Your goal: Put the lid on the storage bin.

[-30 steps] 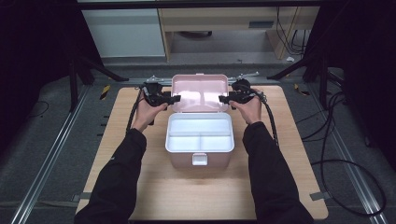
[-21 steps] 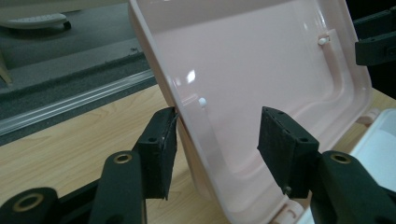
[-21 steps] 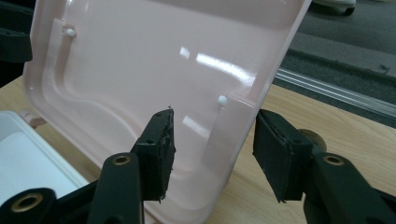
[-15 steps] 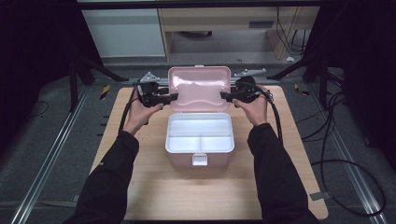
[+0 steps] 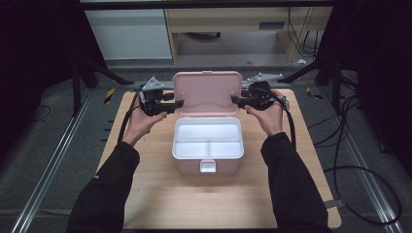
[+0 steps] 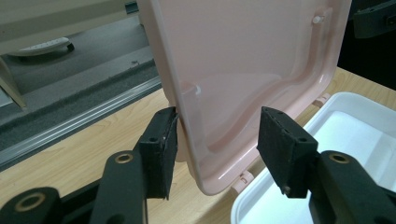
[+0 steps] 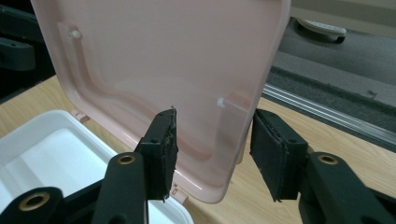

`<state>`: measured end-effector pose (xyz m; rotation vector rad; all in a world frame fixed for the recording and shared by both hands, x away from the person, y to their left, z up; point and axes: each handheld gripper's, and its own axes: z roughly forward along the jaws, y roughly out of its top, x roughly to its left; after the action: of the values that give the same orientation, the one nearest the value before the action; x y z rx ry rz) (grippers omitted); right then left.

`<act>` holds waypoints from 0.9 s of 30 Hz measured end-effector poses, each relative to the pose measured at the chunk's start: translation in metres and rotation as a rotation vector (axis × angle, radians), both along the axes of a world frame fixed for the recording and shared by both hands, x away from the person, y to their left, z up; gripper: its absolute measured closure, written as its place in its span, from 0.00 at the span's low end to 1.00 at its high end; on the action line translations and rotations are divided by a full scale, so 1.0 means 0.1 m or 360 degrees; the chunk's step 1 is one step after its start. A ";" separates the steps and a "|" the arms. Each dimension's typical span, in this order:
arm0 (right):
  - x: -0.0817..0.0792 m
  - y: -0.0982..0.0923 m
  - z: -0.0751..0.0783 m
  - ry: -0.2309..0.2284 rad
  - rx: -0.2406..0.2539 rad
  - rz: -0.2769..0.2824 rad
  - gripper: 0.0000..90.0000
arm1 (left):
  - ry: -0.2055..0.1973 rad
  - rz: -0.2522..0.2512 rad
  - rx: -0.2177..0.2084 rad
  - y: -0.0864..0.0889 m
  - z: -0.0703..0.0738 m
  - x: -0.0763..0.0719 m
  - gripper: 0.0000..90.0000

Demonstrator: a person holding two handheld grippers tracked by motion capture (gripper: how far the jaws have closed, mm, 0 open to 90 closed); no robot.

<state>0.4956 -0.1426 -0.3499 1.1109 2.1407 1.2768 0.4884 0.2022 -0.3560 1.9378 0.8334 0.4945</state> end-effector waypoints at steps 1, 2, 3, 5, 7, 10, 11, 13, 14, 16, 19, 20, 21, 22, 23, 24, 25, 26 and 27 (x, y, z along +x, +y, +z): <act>-0.02 0.01 0.01 0.0002 -0.0008 -0.0001 0.57 | -0.0005 -0.0001 0.0007 0.00 0.00 -0.02 0.53; -0.03 0.01 0.02 0.0001 -0.0021 0.0002 0.57 | -0.0011 -0.0003 0.0013 0.00 0.01 -0.03 0.53; -0.04 0.01 0.03 -0.0002 -0.0030 0.0006 0.57 | -0.0015 -0.0005 0.0013 0.00 0.01 -0.05 0.53; -0.07 0.01 0.04 -0.0006 -0.0051 0.0010 0.58 | -0.0025 -0.0010 0.0018 0.00 0.02 -0.10 0.53; -0.10 0.01 0.06 -0.0008 -0.0071 0.0015 0.58 | -0.0027 -0.0016 0.0030 0.00 0.02 -0.13 0.53; -0.16 0.02 0.09 -0.0014 -0.0102 0.0021 0.59 | -0.0042 -0.0018 0.0047 0.00 0.03 -0.20 0.53; -0.18 0.02 0.09 -0.0016 -0.0112 0.0020 0.60 | -0.0045 -0.0017 0.0050 0.00 0.03 -0.22 0.53; -0.23 0.02 0.09 -0.0025 -0.0109 0.0015 0.62 | -0.0052 -0.0015 0.0047 0.00 0.02 -0.26 0.54; -0.26 0.01 0.09 -0.0034 -0.0095 0.0007 0.63 | -0.0055 -0.0012 0.0050 0.00 0.03 -0.29 0.54; -0.30 0.00 0.08 -0.0040 -0.0086 0.0000 0.66 | -0.0062 -0.0008 0.0063 0.00 0.03 -0.33 0.56; -0.38 0.01 0.08 -0.0050 -0.0127 0.0001 0.67 | -0.0079 -0.0009 0.0106 -0.01 0.02 -0.39 0.57; -0.39 0.01 0.08 -0.0052 -0.0127 0.0001 0.68 | -0.0076 -0.0002 0.0105 -0.01 0.01 -0.41 0.59; -0.42 0.00 0.08 -0.0053 -0.0124 -0.0006 0.70 | -0.0071 0.0004 0.0103 0.00 0.01 -0.42 0.61; -0.44 0.00 0.08 -0.0053 -0.0121 -0.0004 0.71 | -0.0065 0.0005 0.0101 0.00 0.00 -0.43 0.62; -0.46 -0.01 0.07 -0.0055 -0.0123 -0.0002 0.73 | -0.0061 0.0007 0.0113 0.00 0.00 -0.45 0.63; -0.49 -0.02 0.07 -0.0063 -0.0121 -0.0001 0.75 | -0.0064 0.0012 0.0128 0.00 -0.01 -0.47 0.65; -0.51 -0.03 0.06 -0.0063 -0.0132 0.0003 0.77 | -0.0061 0.0017 0.0143 0.00 -0.01 -0.49 0.68; -0.54 -0.03 0.06 -0.0070 -0.0138 0.0001 0.79 | -0.0058 0.0021 0.0151 0.00 -0.01 -0.51 0.69; -0.56 -0.03 0.05 -0.0077 -0.0143 -0.0002 0.82 | -0.0054 0.0019 0.0164 0.01 -0.01 -0.52 0.72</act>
<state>0.4395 -0.1461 -0.3447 1.0343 2.1392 1.1822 0.4367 0.2028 -0.3566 2.0140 0.8121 0.5860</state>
